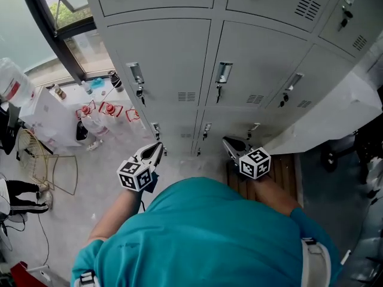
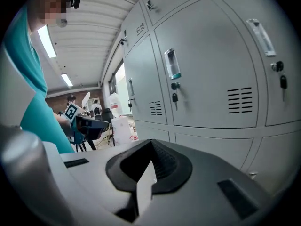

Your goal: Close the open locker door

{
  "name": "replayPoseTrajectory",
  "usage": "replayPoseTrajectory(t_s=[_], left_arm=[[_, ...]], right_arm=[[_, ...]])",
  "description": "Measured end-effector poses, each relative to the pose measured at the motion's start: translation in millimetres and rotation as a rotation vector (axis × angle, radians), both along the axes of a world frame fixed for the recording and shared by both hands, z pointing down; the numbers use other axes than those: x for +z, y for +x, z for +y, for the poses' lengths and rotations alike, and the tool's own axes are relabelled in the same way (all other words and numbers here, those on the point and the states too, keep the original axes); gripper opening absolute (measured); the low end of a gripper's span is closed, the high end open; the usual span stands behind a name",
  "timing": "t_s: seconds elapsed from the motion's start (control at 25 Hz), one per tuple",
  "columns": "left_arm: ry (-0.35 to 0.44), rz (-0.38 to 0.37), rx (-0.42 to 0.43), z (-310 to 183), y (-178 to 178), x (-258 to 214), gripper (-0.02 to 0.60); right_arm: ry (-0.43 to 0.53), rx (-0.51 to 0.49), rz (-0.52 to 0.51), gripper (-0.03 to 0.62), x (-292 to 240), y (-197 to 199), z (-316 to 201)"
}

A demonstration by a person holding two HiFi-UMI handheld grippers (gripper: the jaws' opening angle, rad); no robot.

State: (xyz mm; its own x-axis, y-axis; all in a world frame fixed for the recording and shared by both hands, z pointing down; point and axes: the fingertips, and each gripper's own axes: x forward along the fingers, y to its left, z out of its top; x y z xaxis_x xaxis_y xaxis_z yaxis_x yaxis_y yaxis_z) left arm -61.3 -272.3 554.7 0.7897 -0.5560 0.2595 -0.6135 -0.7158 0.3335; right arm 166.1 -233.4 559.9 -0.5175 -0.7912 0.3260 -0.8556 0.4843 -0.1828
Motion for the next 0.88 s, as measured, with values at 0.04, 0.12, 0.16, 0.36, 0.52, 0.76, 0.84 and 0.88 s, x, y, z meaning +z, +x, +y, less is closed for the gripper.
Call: replayPoseTrajectory(t_s=[0.04, 0.12, 0.16, 0.36, 0.52, 0.76, 0.84, 0.88], left_arm=[[0.003, 0.003, 0.003, -0.2, 9.5, -3.2, 0.003], [0.017, 0.012, 0.004, -3.1, 25.4, -14.7, 0.003], [0.031, 0.019, 0.001, -6.1, 31.7, -24.7, 0.003], [0.169, 0.048, -0.018, -28.4, 54.6, -111.0, 0.003], [0.281, 0.053, 0.0, -34.2, 68.1, -182.9, 0.003], [0.323, 0.081, 0.024, -31.9, 76.5, -240.5, 0.003], [0.33, 0.081, 0.028, -30.8, 76.8, -248.1, 0.003], [0.332, 0.083, 0.03, -30.1, 76.5, -250.9, 0.003]], right_arm=[[0.003, 0.01, -0.011, -0.002, -4.2, 9.9, 0.0], [0.017, 0.026, -0.016, -0.002, -17.2, 28.1, -2.4], [0.03, 0.033, -0.014, -0.002, -27.0, 36.8, -4.9], [0.132, 0.075, 0.01, -0.002, -101.4, 74.2, -21.6], [0.199, 0.102, 0.035, -0.002, -158.5, 90.5, -26.7], [0.248, 0.119, 0.042, -0.002, -219.6, 96.2, -28.4], [0.265, 0.117, 0.05, -0.002, -235.8, 94.5, -27.7], [0.27, 0.115, 0.044, -0.002, -242.7, 93.2, -27.2]])
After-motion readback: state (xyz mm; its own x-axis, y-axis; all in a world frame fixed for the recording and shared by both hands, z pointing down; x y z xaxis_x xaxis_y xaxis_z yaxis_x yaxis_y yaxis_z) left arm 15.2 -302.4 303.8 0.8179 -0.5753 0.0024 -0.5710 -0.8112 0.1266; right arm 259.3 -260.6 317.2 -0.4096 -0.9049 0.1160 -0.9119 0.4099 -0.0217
